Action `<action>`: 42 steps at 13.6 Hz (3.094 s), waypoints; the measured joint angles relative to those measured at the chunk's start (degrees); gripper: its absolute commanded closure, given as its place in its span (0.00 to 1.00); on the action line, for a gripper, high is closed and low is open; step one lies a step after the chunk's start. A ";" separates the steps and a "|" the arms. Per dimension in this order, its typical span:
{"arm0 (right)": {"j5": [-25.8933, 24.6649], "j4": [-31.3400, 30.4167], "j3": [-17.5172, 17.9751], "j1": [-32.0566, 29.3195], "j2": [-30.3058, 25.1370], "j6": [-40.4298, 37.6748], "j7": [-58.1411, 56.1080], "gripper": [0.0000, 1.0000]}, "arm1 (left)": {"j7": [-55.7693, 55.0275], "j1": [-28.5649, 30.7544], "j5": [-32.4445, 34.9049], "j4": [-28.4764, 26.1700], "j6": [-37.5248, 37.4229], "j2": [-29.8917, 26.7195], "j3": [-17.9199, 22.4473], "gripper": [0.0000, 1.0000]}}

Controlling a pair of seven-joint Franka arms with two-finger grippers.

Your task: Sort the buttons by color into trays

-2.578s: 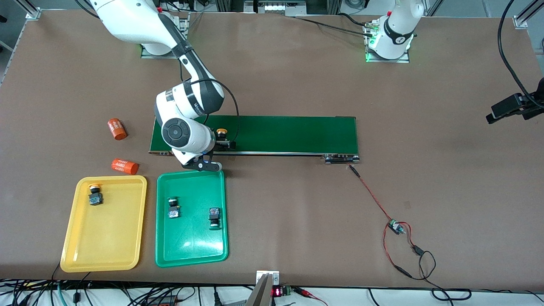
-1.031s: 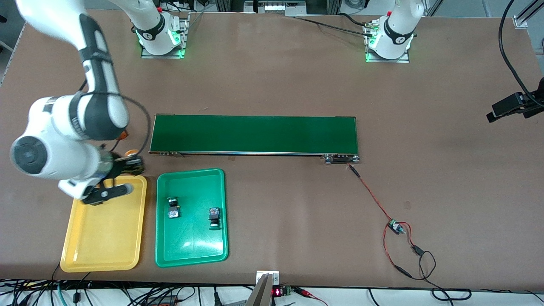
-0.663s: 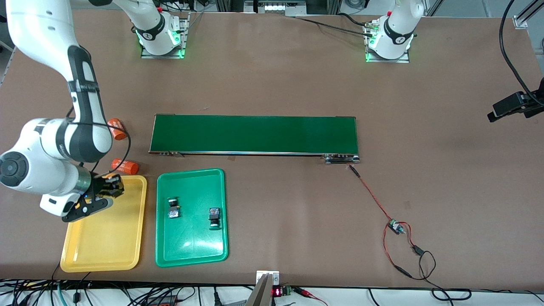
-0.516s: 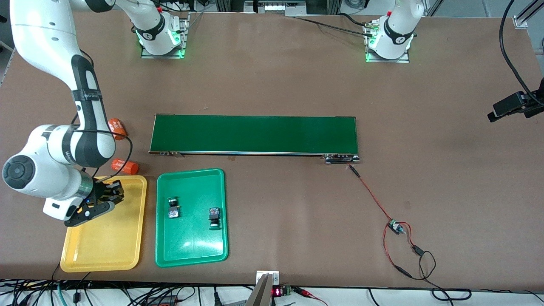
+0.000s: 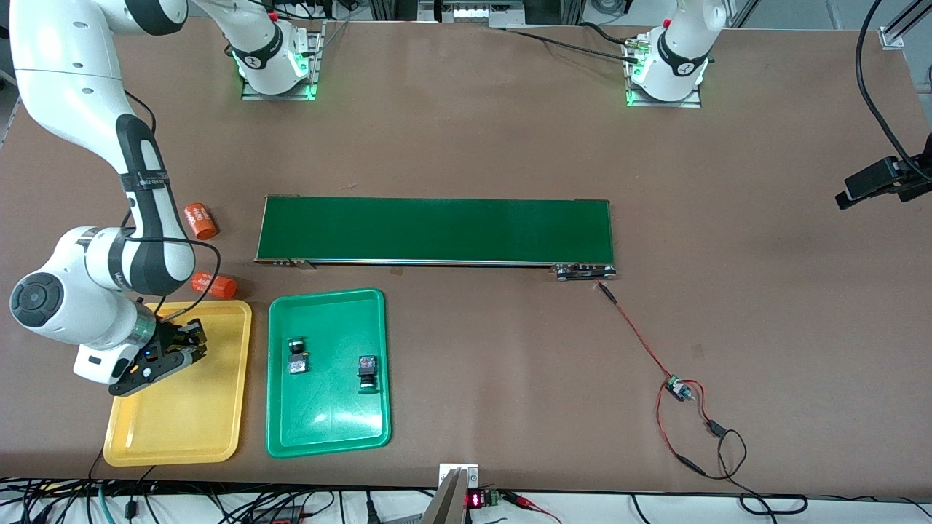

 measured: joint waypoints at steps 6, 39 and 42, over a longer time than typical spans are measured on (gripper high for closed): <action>-0.04 -0.24 0.15 -0.15 0.95 2.81 -0.33 0.00 | 0.00 -0.01 0.00 0.00 0.00 0.03 -0.01 0.00; 0.28 -13.83 0.44 -1.39 -47.69 -47.53 28.80 0.00 | 0.00 -0.03 0.00 0.15 0.00 -0.04 -0.28 0.00; 0.28 -13.97 0.52 -1.66 -47.93 -47.95 28.80 0.00 | 0.00 -0.08 0.00 0.29 0.75 -0.04 -0.59 0.00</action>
